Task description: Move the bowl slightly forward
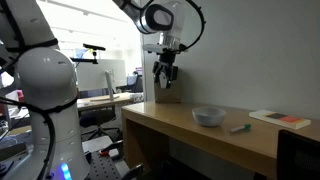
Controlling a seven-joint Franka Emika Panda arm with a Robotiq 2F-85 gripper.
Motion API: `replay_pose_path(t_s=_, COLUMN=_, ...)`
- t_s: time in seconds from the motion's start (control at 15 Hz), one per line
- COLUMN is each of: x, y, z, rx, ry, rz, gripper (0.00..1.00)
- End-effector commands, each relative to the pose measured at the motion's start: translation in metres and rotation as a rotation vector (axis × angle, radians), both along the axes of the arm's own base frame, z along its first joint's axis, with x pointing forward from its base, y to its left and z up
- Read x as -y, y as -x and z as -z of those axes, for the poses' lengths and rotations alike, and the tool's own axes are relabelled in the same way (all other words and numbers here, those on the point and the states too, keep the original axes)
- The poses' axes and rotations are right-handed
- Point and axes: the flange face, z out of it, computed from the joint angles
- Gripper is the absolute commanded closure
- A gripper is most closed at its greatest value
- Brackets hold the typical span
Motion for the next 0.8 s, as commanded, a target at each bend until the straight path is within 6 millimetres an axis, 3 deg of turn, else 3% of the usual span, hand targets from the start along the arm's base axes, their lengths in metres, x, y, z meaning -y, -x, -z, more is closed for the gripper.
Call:
replay_pose_path(t_s=0.0, x=0.0, y=0.0, z=0.0, rx=0.0, ry=0.0, rz=0.0, gripper=0.0)
replay_pose_path(t_s=0.4, x=0.002, y=-0.002, z=-0.001, rx=0.014, ry=0.01, rz=0.008, gripper=0.0)
replay_pose_path(t_s=0.73, x=0.042, y=-0.037, z=0.001, rx=0.127, ry=0.046, rz=0.135, gripper=0.0)
